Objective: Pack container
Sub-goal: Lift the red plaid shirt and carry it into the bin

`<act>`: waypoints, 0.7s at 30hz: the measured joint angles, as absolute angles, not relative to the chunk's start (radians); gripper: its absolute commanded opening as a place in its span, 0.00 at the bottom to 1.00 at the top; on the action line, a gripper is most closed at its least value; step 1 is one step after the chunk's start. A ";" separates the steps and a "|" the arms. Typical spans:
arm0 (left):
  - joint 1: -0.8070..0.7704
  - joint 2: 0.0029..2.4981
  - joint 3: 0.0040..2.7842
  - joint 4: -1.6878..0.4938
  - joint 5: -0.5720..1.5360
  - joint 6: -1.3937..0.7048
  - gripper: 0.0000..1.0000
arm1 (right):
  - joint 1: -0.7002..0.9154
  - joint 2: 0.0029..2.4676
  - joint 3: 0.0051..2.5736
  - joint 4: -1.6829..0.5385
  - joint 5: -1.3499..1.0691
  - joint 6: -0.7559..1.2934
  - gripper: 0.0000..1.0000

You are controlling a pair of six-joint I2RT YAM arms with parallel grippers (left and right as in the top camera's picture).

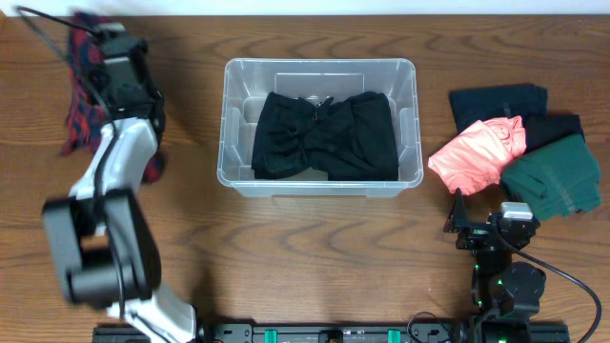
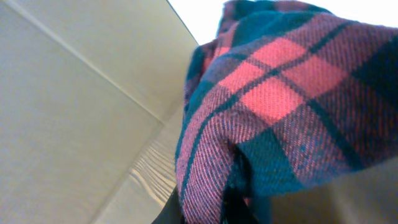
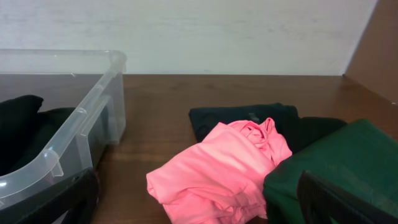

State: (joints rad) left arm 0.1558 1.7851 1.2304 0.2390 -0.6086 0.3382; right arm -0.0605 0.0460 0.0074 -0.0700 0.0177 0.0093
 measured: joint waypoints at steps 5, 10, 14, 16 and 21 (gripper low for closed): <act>0.156 1.572 1.230 0.116 -0.564 0.276 0.06 | -0.060 0.046 0.007 -0.070 0.017 0.010 0.99; 0.138 1.428 1.230 0.039 -0.421 0.247 0.06 | -0.060 0.046 0.007 -0.070 0.018 0.009 0.99; 0.081 1.336 1.230 0.024 -0.286 0.239 0.06 | -0.060 0.046 0.007 -0.070 0.017 0.009 0.99; 0.035 1.291 1.230 0.012 -0.205 0.239 0.06 | -0.060 0.046 0.007 -0.070 0.018 0.009 0.99; -0.108 1.232 1.230 -0.027 -0.070 0.262 0.06 | -0.060 0.046 0.007 -0.070 0.018 0.009 0.99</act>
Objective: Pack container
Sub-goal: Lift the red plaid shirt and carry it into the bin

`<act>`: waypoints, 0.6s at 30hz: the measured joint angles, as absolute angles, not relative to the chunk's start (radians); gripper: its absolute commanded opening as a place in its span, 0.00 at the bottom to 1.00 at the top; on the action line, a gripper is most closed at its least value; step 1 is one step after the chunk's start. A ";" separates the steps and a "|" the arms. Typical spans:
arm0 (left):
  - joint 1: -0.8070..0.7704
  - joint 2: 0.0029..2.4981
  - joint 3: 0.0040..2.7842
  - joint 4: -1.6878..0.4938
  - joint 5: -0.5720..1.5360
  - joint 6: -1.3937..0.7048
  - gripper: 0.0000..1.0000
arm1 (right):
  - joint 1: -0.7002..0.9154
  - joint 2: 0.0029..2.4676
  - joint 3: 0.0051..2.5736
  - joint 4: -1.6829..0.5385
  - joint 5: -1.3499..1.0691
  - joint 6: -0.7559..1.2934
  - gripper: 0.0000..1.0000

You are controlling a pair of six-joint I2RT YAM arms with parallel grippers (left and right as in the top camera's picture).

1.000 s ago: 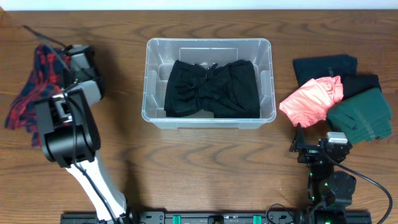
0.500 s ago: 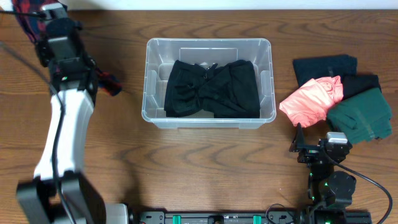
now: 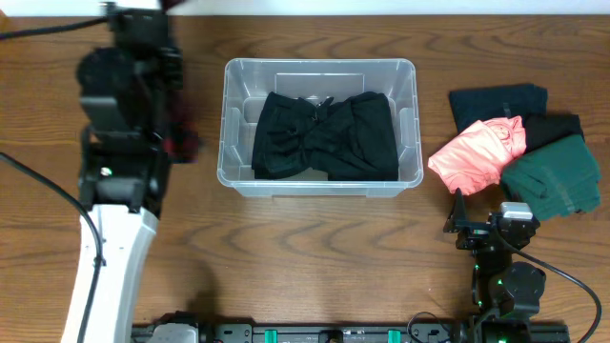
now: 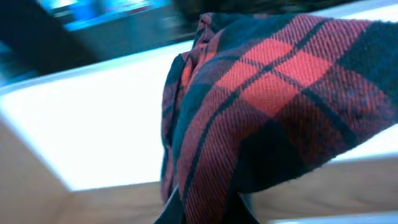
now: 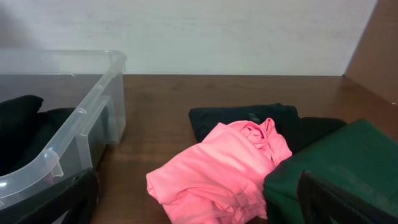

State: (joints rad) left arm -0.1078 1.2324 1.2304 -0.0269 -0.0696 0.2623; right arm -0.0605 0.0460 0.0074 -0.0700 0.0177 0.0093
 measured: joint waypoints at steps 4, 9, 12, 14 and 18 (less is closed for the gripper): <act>-0.242 1.238 1.230 -0.064 -0.013 0.315 0.06 | -0.060 0.046 0.007 -0.070 0.017 0.009 0.99; -0.359 1.264 1.230 -0.071 0.004 0.397 0.06 | -0.060 0.046 0.007 -0.070 0.017 0.009 0.99; -0.423 1.288 1.230 -0.072 0.006 0.455 0.06 | -0.060 0.046 0.007 -0.070 0.017 0.009 0.99; -0.455 1.306 1.230 -0.075 0.010 0.489 0.06 | -0.060 0.046 0.007 -0.070 0.018 0.009 0.99; -0.494 1.343 1.230 -0.087 0.017 0.548 0.06 | -0.060 0.046 0.007 -0.070 0.017 0.009 0.99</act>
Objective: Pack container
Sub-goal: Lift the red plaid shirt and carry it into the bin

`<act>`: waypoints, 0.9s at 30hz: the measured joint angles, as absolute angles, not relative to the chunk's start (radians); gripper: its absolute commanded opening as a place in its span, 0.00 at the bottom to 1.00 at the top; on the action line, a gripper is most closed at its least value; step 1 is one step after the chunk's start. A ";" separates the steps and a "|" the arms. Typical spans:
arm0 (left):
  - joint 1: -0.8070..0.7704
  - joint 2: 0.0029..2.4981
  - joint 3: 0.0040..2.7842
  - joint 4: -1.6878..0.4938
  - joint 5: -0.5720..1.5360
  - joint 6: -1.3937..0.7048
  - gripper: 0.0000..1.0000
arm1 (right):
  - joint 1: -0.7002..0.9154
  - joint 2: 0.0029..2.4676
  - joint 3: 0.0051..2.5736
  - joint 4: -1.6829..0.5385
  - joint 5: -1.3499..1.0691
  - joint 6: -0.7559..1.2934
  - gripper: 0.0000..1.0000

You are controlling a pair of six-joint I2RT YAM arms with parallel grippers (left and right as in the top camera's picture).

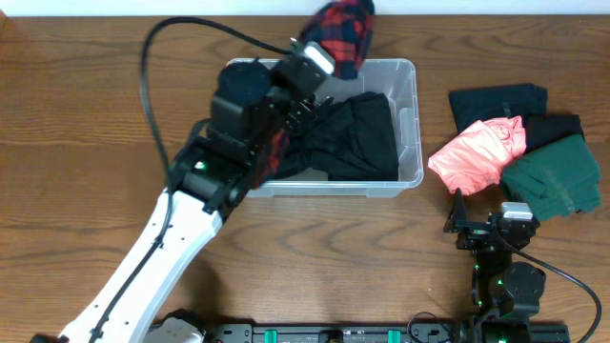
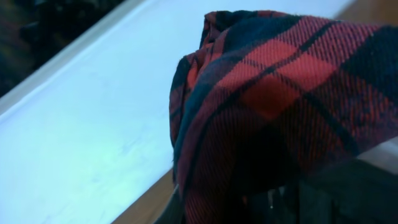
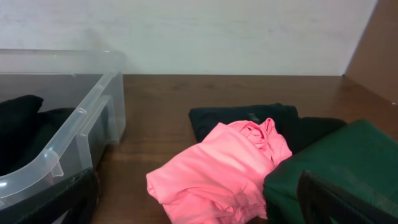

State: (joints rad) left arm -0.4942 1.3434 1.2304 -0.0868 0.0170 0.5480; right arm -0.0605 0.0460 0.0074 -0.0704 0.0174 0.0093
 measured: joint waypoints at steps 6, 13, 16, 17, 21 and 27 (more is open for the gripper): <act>-0.521 1.400 1.230 -0.096 0.020 0.648 0.05 | -0.060 0.046 0.007 -0.070 0.018 0.009 0.99; -0.553 1.470 1.230 -0.102 0.019 0.794 0.06 | -0.060 0.046 0.007 -0.070 0.017 0.009 0.99; -0.554 1.482 1.230 -0.068 0.003 0.849 0.06 | -0.060 0.046 0.007 -0.070 0.018 0.009 0.99; -0.554 1.482 1.230 -0.060 -0.003 0.863 0.06 | -0.060 0.046 0.007 -0.070 0.017 0.009 0.99; -0.554 1.482 1.230 -0.026 -0.019 0.931 0.06 | -0.060 0.046 0.007 -0.070 0.017 0.009 0.99; -0.554 1.483 1.230 0.002 -0.041 1.028 0.06 | -0.060 0.046 0.007 -0.070 0.017 0.009 0.99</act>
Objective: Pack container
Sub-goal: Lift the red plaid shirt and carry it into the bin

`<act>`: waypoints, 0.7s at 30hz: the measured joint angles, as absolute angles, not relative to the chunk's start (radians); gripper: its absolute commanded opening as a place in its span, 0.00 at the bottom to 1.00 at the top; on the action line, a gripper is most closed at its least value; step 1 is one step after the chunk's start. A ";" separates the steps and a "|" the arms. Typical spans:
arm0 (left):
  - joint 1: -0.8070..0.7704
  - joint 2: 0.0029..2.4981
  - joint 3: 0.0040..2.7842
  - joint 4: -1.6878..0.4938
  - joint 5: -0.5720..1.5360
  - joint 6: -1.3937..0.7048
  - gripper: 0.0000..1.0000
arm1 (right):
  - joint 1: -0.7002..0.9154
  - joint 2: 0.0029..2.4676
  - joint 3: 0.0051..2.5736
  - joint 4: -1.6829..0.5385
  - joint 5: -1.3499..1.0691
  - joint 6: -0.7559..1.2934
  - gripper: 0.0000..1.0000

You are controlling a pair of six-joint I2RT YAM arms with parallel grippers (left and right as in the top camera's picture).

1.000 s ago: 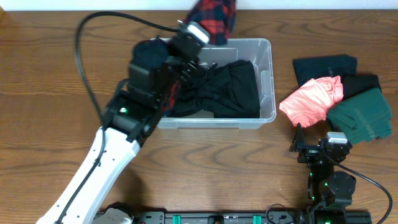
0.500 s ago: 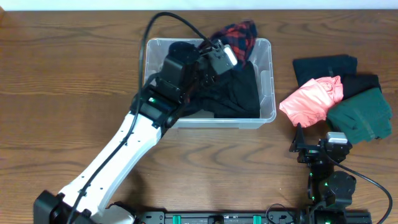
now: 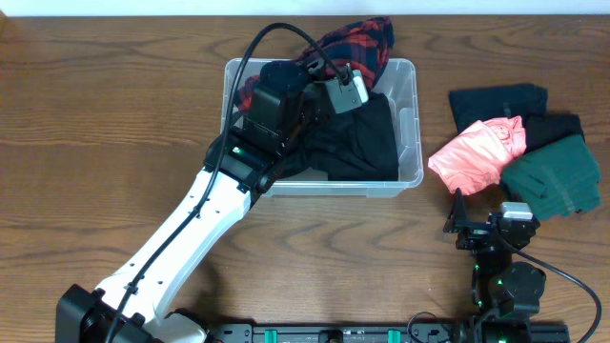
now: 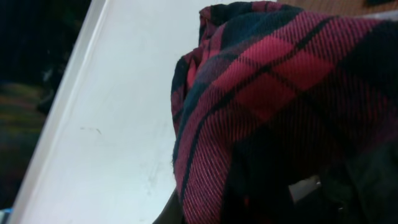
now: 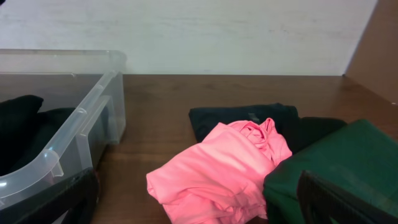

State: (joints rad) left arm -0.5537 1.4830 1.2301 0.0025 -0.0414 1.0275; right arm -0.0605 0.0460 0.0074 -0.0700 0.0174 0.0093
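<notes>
A clear plastic container (image 3: 410, 124) stands mid-table with a black garment (image 3: 362, 143) lying in it. My left gripper (image 3: 329, 71) is shut on a red and navy plaid cloth (image 3: 357, 43), held over the container's far rim; the plaid cloth (image 4: 267, 93) fills the left wrist view and hides the fingers. To the right lie a pink garment (image 3: 477, 152), a dark green one (image 3: 553, 176) and dark navy and black pieces (image 3: 500, 100). My right gripper (image 5: 196, 214) rests open near the front edge, its fingers (image 5: 323, 199) wide apart before the pink garment (image 5: 217, 171).
The left arm (image 3: 191, 229) stretches diagonally from the front left to the container. A black cable (image 3: 286, 33) loops above the container's far left corner. In the right wrist view the container's wall (image 5: 81, 137) is at the left.
The left gripper with the plaid cloth has shifted slightly right and lower, now sitting over the container's far side. The right arm is unchanged.
The left gripper held the plaid cloth at the table's far left corner. Then it was raised near the container's left side. After that it was over the container's far edge, and now it hangs lower over the black garment's far side.
</notes>
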 measured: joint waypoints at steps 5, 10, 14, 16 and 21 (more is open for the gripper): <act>-0.554 1.492 1.230 0.004 -0.046 1.085 0.06 | -0.060 0.046 0.007 -0.070 0.017 0.009 0.99; -0.554 1.525 1.230 -0.044 -0.051 1.106 0.10 | -0.060 0.046 0.007 -0.070 0.018 0.009 0.99; -0.568 1.539 1.230 -0.071 -0.056 1.120 0.59 | -0.060 0.046 0.007 -0.070 0.017 0.009 0.99; -0.586 1.538 1.230 -0.070 -0.058 1.128 0.67 | -0.060 0.046 0.007 -0.070 0.018 0.009 0.99; -0.644 1.537 1.230 -0.070 -0.059 1.100 0.70 | -0.060 0.046 0.007 -0.070 0.017 0.009 0.99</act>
State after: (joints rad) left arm -0.6441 1.5372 1.2301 -0.0700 -0.0593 1.1000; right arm -0.0605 0.0460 0.0074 -0.0700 0.0174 0.0093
